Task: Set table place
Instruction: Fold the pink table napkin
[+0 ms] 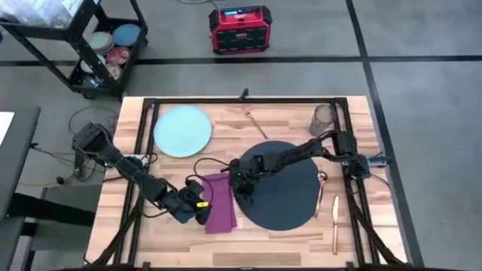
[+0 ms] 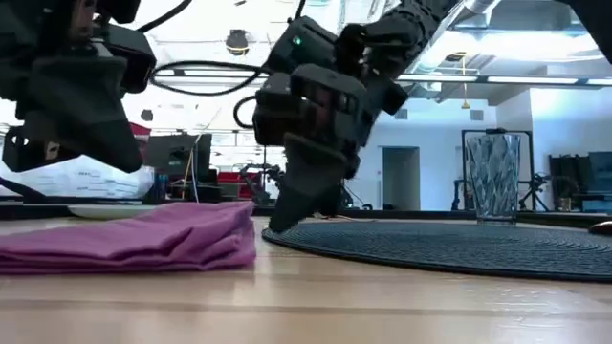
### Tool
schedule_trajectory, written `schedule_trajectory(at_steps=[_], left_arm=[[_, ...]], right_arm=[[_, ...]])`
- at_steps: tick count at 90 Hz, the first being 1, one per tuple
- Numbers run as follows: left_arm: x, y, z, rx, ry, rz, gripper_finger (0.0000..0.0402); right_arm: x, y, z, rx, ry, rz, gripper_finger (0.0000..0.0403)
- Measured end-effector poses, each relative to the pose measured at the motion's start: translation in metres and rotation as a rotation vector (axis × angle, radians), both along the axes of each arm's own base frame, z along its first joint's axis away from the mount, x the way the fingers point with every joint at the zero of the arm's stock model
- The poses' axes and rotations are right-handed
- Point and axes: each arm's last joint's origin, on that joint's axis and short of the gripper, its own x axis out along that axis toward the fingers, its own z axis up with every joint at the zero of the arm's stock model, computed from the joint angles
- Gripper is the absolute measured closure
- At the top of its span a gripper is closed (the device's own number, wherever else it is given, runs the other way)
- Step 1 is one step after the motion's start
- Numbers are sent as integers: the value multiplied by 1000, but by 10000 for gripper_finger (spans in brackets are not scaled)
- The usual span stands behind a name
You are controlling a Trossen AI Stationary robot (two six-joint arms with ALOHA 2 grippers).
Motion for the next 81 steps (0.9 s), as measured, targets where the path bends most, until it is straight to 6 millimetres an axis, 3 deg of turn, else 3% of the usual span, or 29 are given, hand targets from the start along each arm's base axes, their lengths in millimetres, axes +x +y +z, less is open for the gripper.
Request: schedule_trajectory(at_steps=[16, 40, 53, 70, 81], left_arm=[[0, 1, -2, 4, 19, -2, 401], [3, 4, -1, 16, 6, -8, 401], [16, 5, -8, 16, -28, -26, 401], [37, 6, -35, -54, -18, -66, 401], [46, 12, -34, -51, -45, -68, 401]], right_arm=[[4, 19, -6, 21, -42, 33, 403], [10, 18, -15, 58, -51, 4, 403], [11, 15, -15, 63, -67, -7, 403], [12, 9, -15, 69, -59, -19, 403], [12, 9, -15, 72, -57, -16, 403]])
